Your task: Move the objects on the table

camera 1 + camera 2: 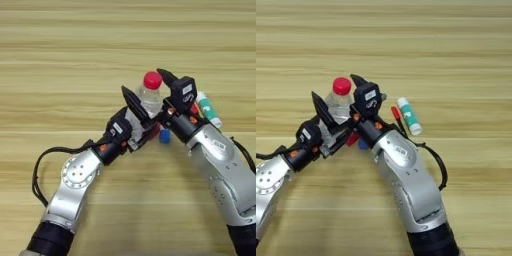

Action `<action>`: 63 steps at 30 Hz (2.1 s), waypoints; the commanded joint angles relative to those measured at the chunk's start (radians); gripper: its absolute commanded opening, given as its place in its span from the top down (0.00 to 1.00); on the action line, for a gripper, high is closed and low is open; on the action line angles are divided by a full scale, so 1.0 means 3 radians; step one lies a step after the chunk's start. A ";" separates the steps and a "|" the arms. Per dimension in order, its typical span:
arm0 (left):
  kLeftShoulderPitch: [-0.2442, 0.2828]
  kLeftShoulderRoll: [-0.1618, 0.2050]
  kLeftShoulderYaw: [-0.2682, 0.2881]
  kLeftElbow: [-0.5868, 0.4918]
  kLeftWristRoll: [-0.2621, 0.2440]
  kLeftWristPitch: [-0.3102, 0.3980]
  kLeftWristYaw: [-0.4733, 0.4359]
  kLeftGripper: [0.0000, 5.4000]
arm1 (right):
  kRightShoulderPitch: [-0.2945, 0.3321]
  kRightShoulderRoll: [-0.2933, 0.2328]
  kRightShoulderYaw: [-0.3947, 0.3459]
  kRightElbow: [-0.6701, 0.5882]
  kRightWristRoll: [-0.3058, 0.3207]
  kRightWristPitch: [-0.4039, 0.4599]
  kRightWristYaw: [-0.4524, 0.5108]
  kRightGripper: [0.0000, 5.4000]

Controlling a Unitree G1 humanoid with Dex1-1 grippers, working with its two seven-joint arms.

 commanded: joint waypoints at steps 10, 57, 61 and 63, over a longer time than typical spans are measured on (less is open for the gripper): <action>-0.0101 -0.0046 0.0158 -0.0037 -0.0093 -0.0010 0.0095 0.42 | -0.0137 0.0175 -0.0456 -0.0114 0.0033 -0.0538 -0.0221 0.00; -0.0766 -0.0049 0.1063 0.1501 -0.0073 -0.0336 0.1100 0.42 | -0.0867 -0.0209 -0.1547 0.1734 -0.0513 -0.0712 -0.1173 0.00; -0.0780 -0.0060 0.1086 0.1627 -0.0076 -0.0376 0.1135 0.42 | -0.0870 -0.0205 -0.1544 0.1739 -0.0500 -0.0717 -0.1163 0.00; -0.0761 -0.0095 0.1120 0.1700 -0.0150 -0.0337 0.1102 0.42 | -0.0869 -0.0198 -0.1540 0.1740 -0.0502 -0.0722 -0.1166 0.00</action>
